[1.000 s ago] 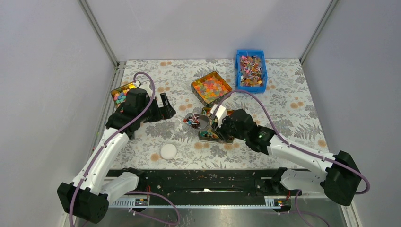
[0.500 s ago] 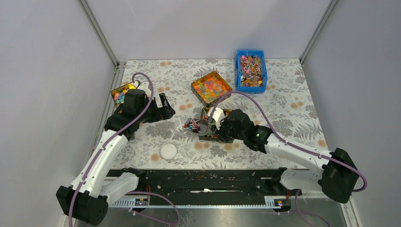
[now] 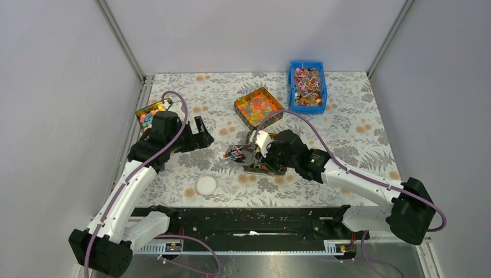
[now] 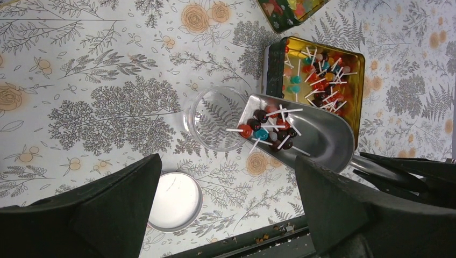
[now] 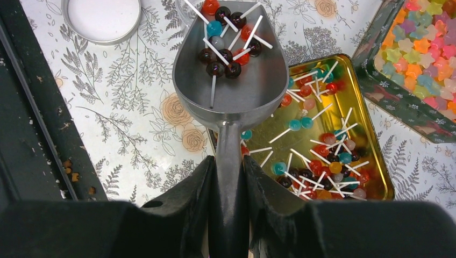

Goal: Pack the candies
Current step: Place the fake candies in the packing bottle, then scoop the fake candies from the storage box.

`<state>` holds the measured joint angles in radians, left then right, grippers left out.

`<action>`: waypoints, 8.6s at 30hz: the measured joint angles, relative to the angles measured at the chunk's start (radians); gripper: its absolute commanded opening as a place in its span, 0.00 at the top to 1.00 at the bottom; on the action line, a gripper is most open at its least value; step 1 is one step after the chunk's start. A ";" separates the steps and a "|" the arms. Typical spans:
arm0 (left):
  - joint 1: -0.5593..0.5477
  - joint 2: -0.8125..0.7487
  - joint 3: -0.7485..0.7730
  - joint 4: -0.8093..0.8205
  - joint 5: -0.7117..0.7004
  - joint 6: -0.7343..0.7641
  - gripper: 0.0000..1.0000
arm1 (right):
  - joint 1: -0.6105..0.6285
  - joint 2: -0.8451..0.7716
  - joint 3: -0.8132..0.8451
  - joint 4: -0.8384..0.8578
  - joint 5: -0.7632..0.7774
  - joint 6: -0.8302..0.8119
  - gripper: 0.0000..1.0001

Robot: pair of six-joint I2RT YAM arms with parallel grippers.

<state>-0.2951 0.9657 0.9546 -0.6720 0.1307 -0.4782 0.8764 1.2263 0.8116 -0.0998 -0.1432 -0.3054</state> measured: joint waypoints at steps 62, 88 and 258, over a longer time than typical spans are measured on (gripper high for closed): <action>0.013 -0.004 0.000 -0.015 0.001 0.012 0.01 | 0.048 0.228 0.426 -0.450 0.109 -0.136 1.00; 0.017 0.229 0.078 -0.007 0.235 0.166 0.02 | 0.038 -0.019 0.163 -0.290 0.135 0.091 1.00; -0.161 0.842 0.496 0.031 0.335 -0.044 0.48 | -0.225 0.185 0.047 -0.291 0.030 0.382 1.00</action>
<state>-0.4557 1.8080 1.4506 -0.6411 0.4656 -0.5220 0.6510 1.4109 0.8581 -0.3904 -0.1131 0.0765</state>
